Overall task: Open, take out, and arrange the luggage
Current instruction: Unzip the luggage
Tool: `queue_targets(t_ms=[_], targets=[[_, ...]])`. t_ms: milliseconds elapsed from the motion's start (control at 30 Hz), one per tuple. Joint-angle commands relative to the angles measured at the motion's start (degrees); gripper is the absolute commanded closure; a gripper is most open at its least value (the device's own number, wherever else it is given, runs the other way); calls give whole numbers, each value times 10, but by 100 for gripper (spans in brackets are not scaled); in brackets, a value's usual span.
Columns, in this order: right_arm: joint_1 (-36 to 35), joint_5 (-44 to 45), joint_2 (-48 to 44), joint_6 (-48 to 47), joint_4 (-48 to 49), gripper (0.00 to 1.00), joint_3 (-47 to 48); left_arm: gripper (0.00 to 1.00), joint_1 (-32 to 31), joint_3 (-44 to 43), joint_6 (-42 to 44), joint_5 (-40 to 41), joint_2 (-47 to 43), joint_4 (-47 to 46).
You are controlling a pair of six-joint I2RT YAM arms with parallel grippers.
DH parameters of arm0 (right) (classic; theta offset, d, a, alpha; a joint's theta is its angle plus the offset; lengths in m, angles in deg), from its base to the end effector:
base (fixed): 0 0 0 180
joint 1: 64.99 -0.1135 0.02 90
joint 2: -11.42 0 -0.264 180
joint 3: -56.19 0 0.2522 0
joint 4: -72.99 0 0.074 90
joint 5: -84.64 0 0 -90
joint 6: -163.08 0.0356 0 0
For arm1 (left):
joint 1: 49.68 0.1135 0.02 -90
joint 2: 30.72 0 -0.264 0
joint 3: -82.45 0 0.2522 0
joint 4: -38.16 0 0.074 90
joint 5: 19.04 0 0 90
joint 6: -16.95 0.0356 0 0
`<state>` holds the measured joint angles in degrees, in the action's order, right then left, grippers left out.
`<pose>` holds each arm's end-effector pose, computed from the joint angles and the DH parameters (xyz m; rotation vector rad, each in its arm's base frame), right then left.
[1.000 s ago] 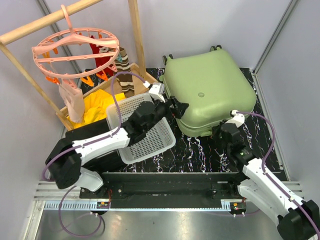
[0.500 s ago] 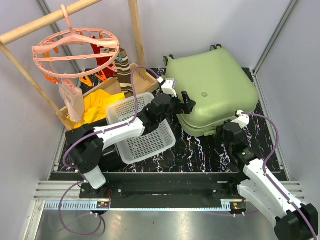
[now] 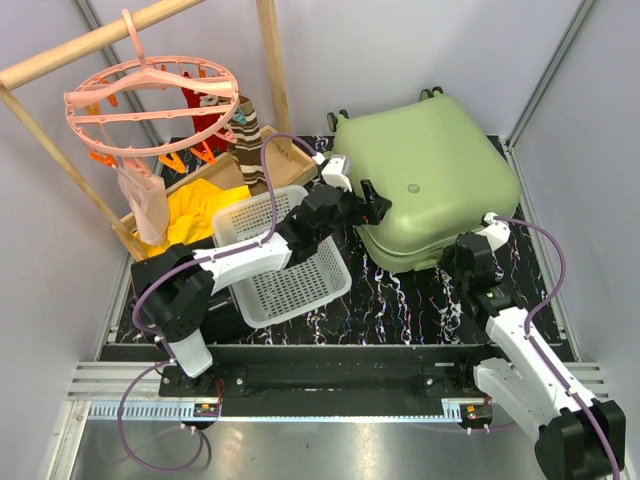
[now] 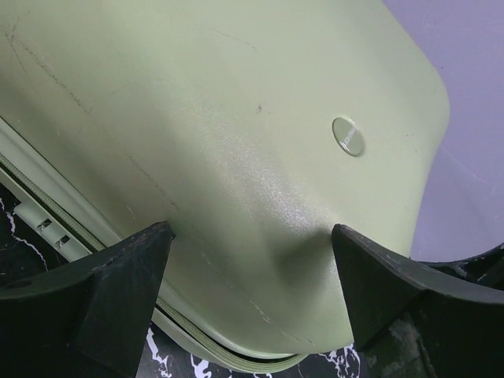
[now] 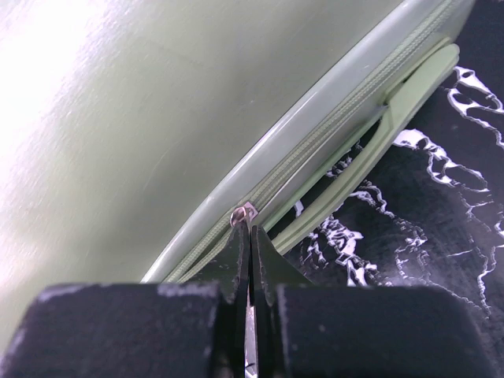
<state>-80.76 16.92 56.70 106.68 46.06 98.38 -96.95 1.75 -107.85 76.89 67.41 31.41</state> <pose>0.1756 0.0356 0.2340 0.5455 1.9808 0.1268 0.2778 -0.2953 0.2790 0.1222 1.8514 -0.9365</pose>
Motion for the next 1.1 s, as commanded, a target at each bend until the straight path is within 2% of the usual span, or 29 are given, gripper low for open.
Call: queue_targets(t_ms=[0,233,733,900,1067], targets=[[36,58,23,-28,10,100,18,11,18,8,9,3,36,39],[54,87,63,-46,31,100,22,11,35,8,1,-8,47,36],[79,208,51,-80,73,100,-5,10,53,-5,-6,-29,68,29],[89,238,56,-107,111,100,-21,10,53,-10,-7,-34,73,28],[101,231,60,-144,172,100,-34,10,55,-8,-4,-36,70,27]])
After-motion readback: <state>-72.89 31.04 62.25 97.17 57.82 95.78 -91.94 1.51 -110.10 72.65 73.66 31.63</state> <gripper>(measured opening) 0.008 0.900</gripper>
